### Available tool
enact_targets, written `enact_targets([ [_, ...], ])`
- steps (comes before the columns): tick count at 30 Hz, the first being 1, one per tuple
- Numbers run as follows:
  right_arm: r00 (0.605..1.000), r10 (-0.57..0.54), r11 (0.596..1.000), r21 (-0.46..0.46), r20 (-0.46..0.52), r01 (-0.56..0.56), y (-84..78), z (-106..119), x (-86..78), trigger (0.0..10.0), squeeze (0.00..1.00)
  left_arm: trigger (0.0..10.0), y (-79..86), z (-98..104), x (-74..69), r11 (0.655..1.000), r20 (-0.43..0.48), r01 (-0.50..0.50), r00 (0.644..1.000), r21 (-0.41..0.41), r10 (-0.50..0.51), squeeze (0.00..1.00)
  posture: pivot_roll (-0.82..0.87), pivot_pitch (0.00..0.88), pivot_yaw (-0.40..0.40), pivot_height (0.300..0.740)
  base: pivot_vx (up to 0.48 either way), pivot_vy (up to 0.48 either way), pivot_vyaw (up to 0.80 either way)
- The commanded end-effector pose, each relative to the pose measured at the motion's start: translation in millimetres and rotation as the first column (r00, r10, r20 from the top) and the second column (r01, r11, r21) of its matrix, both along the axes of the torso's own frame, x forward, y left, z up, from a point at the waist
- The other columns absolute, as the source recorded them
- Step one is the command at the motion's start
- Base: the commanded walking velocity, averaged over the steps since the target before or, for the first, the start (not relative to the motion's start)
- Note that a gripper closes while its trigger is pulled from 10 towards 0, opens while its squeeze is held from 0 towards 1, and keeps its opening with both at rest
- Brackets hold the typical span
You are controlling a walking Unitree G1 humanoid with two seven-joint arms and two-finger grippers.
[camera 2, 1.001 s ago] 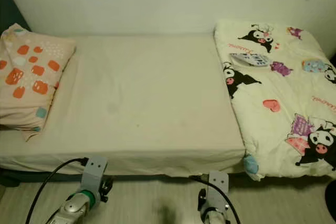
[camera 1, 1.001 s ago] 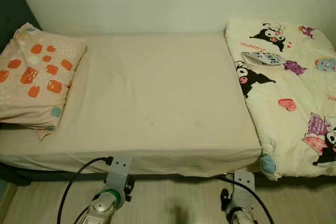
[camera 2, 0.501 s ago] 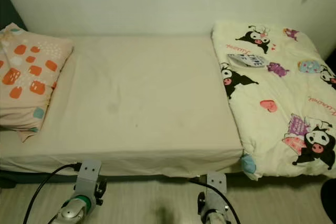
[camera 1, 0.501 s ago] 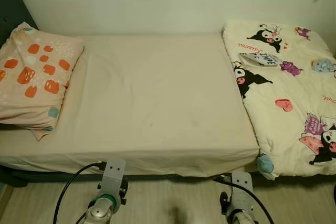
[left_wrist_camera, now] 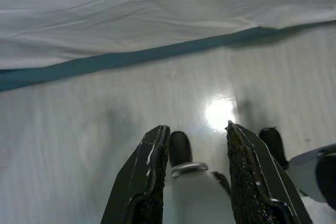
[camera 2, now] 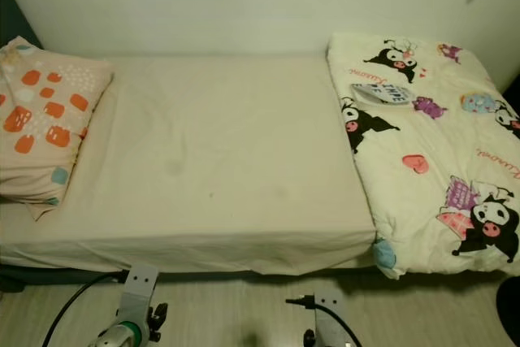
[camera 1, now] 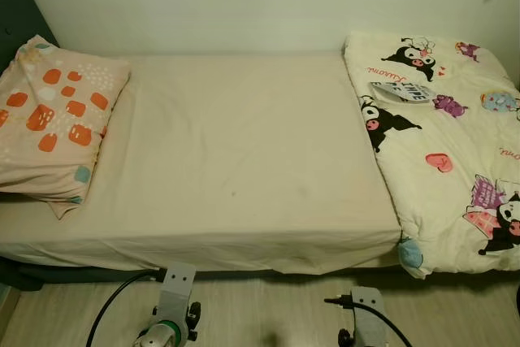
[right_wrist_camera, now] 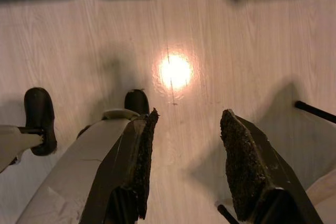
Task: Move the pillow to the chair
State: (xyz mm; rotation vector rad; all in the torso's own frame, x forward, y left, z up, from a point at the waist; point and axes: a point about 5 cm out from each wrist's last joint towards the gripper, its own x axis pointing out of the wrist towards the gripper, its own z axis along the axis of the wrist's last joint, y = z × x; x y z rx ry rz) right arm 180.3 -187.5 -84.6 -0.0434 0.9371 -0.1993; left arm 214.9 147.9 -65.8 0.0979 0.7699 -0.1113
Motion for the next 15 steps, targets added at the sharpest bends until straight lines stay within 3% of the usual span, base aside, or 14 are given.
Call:
enact_targets([
  [1, 1.000, -0.009, 1.000, 0.000, -0.028, 0.009, -0.7, -3.4, -6.8, 10.0, 0.00, 10.0, -0.6, -4.1, -6.4, 1.000, -0.023, 0.011, 1.000, -0.007, -0.012, 0.00, 0.06, 0.011, 0.065, 0.740, 0.000, 0.000, 0.00],
  [15, 0.999, -0.046, 0.999, 0.021, -0.030, 0.046, -0.2, -3.9, -7.7, 10.0, 0.00, 10.0, -2.0, -3.1, -5.8, 1.000, -0.004, 0.013, 1.000, -0.021, -0.013, 0.00, 0.06, 0.019, 0.066, 0.740, 0.000, 0.000, 0.00],
])
